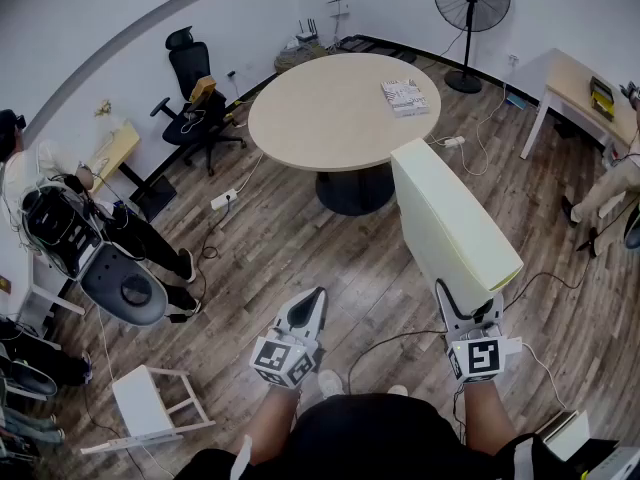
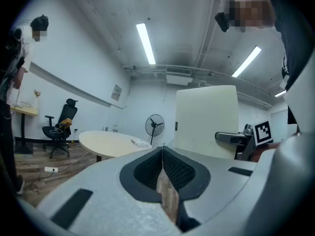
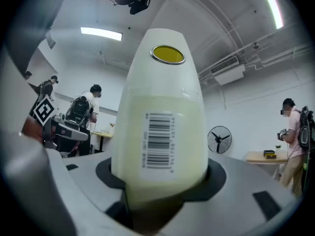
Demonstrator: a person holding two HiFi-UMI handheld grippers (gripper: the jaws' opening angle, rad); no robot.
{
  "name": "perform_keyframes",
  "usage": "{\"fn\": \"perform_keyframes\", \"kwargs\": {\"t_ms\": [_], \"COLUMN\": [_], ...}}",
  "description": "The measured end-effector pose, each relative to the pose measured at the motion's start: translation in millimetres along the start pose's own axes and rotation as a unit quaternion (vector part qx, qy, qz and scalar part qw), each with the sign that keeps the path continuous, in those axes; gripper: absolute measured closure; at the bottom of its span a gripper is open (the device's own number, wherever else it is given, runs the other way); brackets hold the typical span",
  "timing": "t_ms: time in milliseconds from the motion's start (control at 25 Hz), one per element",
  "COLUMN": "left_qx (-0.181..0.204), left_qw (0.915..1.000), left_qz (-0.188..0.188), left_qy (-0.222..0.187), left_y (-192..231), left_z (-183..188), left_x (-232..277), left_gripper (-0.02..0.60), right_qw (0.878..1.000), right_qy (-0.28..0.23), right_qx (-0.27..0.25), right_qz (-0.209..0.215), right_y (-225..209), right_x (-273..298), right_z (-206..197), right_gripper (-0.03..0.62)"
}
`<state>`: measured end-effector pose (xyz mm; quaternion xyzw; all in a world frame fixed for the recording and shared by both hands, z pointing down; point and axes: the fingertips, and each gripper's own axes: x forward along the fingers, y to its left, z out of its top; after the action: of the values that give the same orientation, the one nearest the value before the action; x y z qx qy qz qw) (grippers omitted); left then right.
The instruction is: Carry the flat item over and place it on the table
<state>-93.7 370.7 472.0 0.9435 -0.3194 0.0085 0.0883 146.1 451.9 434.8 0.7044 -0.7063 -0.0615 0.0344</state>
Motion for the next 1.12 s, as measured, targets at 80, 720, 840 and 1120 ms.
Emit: {"fn": "perform_keyframes", "kwargs": {"t_ms": [80,720,840,1120], "left_qx": [0.002,0.020,0.012,0.000], "left_qw": [1.0000,0.9997,0.9998,0.9999], "left_qz": [0.005,-0.008,-0.009,-0.010], "left_qy": [-0.001,0.014,0.013,0.006], "left_y": [3.3,72.2,102.2,155.5], "left_z": [2.5,4.6,7.5,14.5], "left_x": [-0.4,-24.5,-37.5,-44.7], "left_gripper": [0.574,0.574,0.574,0.574], "right_qw": [1.000,1.000,0.999,1.000], "right_qy": [0.001,0.002,0.002,0.005], "right_qx": [-0.002,0.030,0.043,0.025], "right_qz": [0.003,0.002,-0.006,-0.010], "right_y": [2.1,56.4,77.9,126.1], "right_x": [4.2,58.8,77.4,106.8], "right_z": [0.5,9.0,12.0,16.2], "right_gripper": [0.318,0.306,0.304,0.304]}}
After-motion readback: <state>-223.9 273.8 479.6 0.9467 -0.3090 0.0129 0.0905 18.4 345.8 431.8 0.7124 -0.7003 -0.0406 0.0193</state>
